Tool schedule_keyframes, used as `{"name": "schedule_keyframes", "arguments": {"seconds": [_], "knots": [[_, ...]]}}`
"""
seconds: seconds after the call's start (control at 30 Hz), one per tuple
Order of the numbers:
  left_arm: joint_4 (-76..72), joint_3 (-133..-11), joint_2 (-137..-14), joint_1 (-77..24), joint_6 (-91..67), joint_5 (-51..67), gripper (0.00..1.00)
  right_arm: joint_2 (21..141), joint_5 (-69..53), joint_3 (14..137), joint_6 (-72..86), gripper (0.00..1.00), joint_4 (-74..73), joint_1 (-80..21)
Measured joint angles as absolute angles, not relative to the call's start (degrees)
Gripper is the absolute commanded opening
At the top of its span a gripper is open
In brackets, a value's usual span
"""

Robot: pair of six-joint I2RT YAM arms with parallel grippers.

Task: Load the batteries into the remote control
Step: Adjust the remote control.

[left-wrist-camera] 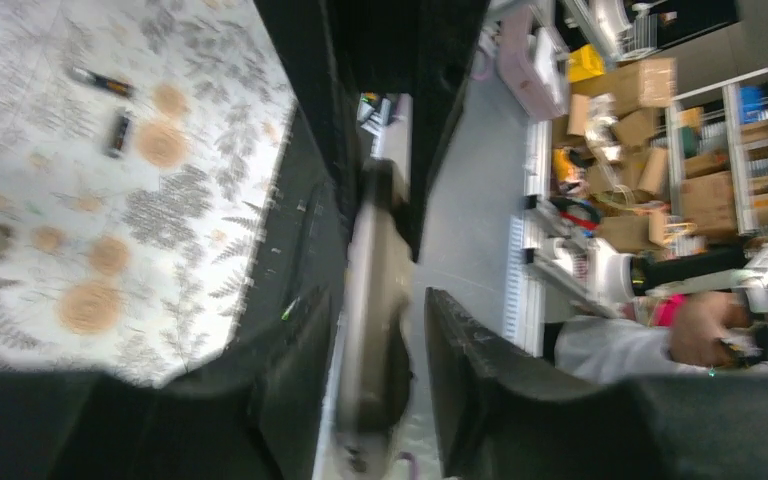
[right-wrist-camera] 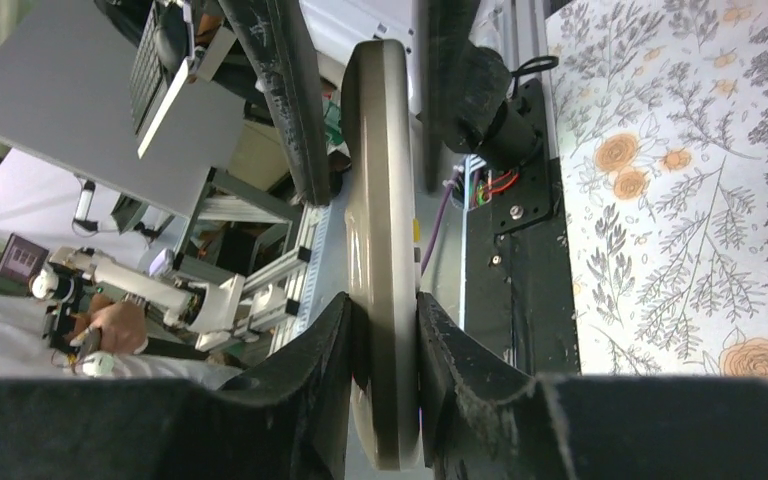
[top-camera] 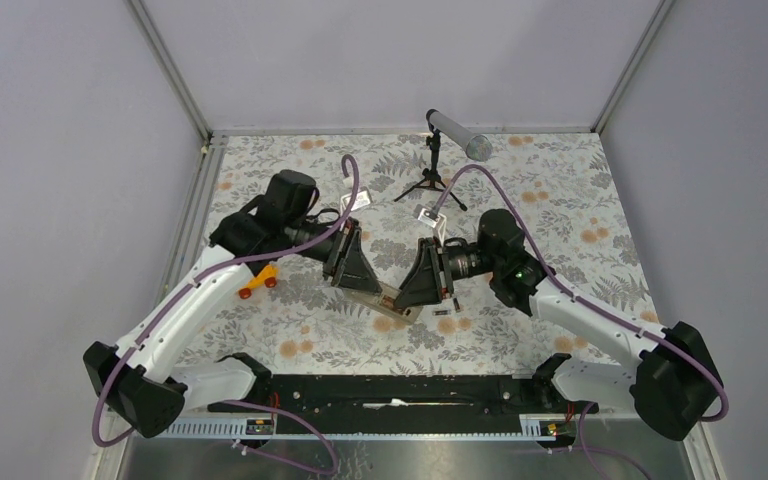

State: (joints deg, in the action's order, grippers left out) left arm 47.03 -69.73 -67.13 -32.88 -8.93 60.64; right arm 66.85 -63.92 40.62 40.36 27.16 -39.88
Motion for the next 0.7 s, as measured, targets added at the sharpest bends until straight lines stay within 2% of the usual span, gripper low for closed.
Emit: {"name": "schedule_keyframes", "arguments": {"seconds": [0.1,0.13,0.27,0.43,0.53,0.63,0.7], "knots": [[39.2,-68.0,-66.5,-32.9,-12.6,58.7,0.83,66.4,-60.5,40.6,41.4,0.0,27.6,-40.8],[36.5,-67.1,-66.2,-32.8,-14.1,57.5,0.89,66.2,-59.0,40.5,42.2,0.0,28.3,-41.1],[25.8,-60.6,-63.1,-32.2,-22.8,50.5,0.99,64.7,-50.5,37.2,47.2,0.0,34.9,-41.4],[6.8,-45.4,-54.2,-29.3,-40.5,40.4,0.98,62.7,-39.6,31.0,53.6,0.0,43.3,-41.5],[-4.1,-39.1,-50.7,-29.2,-50.6,36.5,0.91,62.9,-36.9,30.7,55.8,0.0,45.3,-41.5],[-11.4,-37.2,-50.1,-29.3,-57.3,33.5,0.73,63.9,-35.9,30.7,57.7,0.0,48.3,-41.5],[-15.2,-37.1,-50.0,-29.6,-60.3,31.7,0.58,65.0,-35.2,30.7,59.4,0.0,50.2,-41.5]]}}
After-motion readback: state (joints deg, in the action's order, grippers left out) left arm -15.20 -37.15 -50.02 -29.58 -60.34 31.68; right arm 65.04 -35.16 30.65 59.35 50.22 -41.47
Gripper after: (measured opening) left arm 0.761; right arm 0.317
